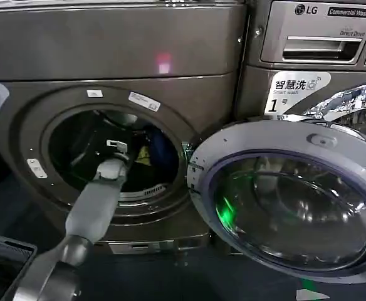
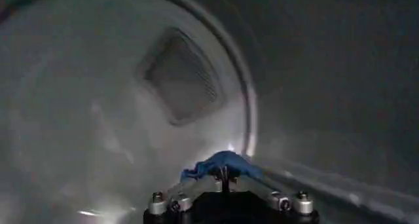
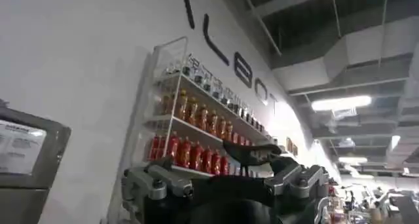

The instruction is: Grasp the clothes from the dryer.

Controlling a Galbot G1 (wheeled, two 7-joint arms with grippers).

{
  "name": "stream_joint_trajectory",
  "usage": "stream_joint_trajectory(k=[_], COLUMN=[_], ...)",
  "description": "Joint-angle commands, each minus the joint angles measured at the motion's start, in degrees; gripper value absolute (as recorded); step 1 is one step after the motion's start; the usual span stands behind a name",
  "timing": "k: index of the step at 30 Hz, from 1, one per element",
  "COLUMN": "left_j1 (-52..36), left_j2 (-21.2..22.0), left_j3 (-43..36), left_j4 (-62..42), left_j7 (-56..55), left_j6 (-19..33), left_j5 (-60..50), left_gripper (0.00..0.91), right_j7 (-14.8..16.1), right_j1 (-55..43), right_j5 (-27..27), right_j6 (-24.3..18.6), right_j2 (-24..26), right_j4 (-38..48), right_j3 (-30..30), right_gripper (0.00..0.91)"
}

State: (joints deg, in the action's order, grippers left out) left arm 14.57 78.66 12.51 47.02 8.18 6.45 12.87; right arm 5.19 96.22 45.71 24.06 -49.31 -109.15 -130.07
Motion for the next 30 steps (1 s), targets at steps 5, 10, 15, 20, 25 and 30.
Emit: stream_joint_trajectory(k=[5,10,15,20,25,30], left_j1=[4.0,4.9,4.8,5.4,6.0,5.9], left_j2=[5.0,4.7,4.7,4.5,4.2,4.1], left_j3=[6.3,5.9,5.8,5.6,5.6,5.6], left_j4=[3.3,3.7,3.6,4.2,4.5,4.4], left_j7=[-20.5,-20.0,-19.9,-19.5,-19.1,-18.6], left_j6=[4.6,4.5,4.5,4.6,4.7,4.8], left_j5=[-4.7,-5.0,-5.1,-5.5,-6.0,-6.0], left_gripper=[0.000,0.000,0.000,0.000,0.000,0.000], right_j7=[-0.4,-0.7,-0.6,-0.3,0.1,0.5], right_j1=[0.3,0.6,0.6,1.0,1.0,1.0], right_j5=[0.4,0.6,0.6,0.8,0.7,0.7], right_j6=[-3.6,-4.6,-4.8,-5.7,-5.5,-5.3], right_j2=[-0.2,-0.1,-0.1,-0.2,-0.3,-0.4], right_j4=[0.9,1.1,0.8,0.8,0.6,0.6], right_j3=[-0.6,-0.7,-0.7,-1.0,-1.3,-1.5], right_gripper=[0.907,0.907,0.907,0.907,0.907,0.907])
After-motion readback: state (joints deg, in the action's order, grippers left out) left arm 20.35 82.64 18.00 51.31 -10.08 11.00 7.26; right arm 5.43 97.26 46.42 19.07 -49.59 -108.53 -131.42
